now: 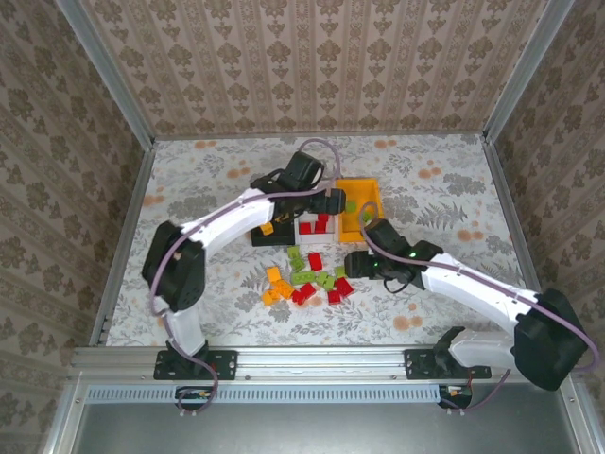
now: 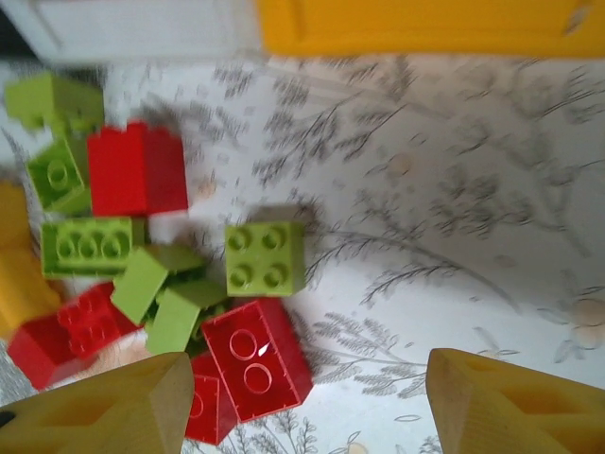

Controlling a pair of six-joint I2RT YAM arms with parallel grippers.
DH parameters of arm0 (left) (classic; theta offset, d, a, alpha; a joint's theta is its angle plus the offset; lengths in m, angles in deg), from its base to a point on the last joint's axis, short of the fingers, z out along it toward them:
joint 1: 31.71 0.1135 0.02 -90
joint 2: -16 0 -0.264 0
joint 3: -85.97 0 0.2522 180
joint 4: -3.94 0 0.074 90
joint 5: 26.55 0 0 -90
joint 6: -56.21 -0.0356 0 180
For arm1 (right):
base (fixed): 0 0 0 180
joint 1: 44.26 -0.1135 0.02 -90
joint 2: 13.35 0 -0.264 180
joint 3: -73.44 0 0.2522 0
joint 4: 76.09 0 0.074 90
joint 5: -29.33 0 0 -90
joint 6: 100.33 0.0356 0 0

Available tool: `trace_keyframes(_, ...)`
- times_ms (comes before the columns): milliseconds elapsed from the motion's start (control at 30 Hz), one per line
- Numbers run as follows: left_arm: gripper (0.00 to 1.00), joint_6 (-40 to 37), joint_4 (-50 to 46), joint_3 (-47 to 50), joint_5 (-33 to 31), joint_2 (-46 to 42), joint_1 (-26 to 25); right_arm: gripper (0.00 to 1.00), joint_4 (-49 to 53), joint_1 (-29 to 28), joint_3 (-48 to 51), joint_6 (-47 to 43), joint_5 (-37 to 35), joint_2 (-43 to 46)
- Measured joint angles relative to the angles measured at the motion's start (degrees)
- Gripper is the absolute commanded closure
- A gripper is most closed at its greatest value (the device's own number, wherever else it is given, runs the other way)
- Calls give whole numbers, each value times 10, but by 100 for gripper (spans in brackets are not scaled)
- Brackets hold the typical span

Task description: Sort the legos into containers by color

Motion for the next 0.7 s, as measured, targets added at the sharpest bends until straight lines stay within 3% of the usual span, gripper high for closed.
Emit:
trace_keyframes(233, 0, 7, 35, 132, -9, -180, -55, 34, -10, -55, 0, -6, -6, -70)
trace_keyframes(500, 0, 46, 18, 311, -44, -327, -61, 46, -11, -56, -16, -1, -44, -118)
trace_keyframes(700, 0, 69, -3, 358, -70, -399, -61, 52, -10, -56, -23, 7, -59, -139)
